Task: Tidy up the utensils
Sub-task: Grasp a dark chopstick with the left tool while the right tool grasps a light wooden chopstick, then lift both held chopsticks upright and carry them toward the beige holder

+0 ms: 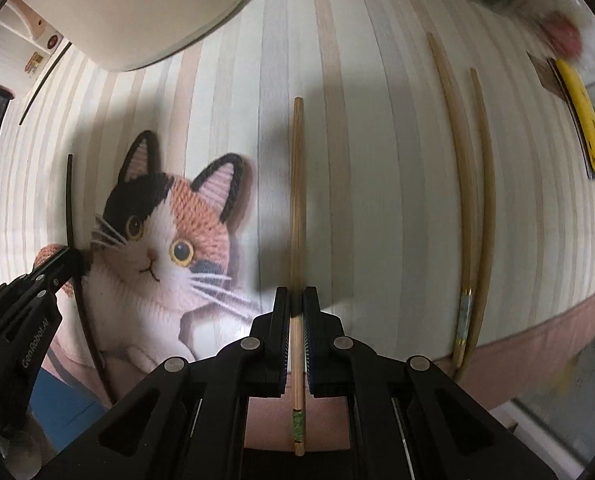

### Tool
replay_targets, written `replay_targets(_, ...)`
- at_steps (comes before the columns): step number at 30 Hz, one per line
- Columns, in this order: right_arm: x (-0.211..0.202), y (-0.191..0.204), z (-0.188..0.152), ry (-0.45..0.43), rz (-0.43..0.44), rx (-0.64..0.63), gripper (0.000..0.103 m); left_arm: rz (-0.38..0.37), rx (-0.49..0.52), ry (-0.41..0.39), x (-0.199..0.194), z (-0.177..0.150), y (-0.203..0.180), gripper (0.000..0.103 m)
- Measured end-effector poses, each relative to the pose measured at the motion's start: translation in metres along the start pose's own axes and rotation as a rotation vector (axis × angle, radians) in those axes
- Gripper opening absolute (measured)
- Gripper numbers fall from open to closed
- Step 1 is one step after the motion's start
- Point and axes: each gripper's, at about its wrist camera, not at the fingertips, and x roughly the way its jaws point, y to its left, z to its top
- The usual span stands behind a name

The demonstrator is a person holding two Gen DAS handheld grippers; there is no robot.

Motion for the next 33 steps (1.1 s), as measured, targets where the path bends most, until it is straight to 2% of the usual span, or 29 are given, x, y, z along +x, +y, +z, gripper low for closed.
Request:
replay_targets(3,0.001,0.002,0.004,0.015,-0.013,0.006,0.007,-0.005,0.017,-0.001,-0.004,-0.015,-0.001,0.003)
replay_targets(10,0.011,0.006,0.030,0.045,-0.043,0.011,0.008,-0.011,0.031,0.007,-0.001,0.000,-0.004,0.004)
replay_targets(16,0.012,0.012,0.036,0.057,-0.051,0.001,0.009,0.009,0.070,0.012,0.000,0.010,-0.012,0.003)
replay_targets(20,0.009,0.013,0.046,0.048,-0.051,-0.001,0.008,0.013,0.056,0.007,-0.002,0.016,-0.017,0.003)
replay_targets(24,-0.009,0.004,0.038,-0.035,-0.053,0.014,0.007,0.008,0.019,-0.055,-0.023,0.024,-0.009,0.003)
replay_targets(33,-0.097,0.001,0.028,-0.294,0.004,0.008,0.007,-0.026,-0.002,-0.243,-0.105,0.036,0.006,0.003)
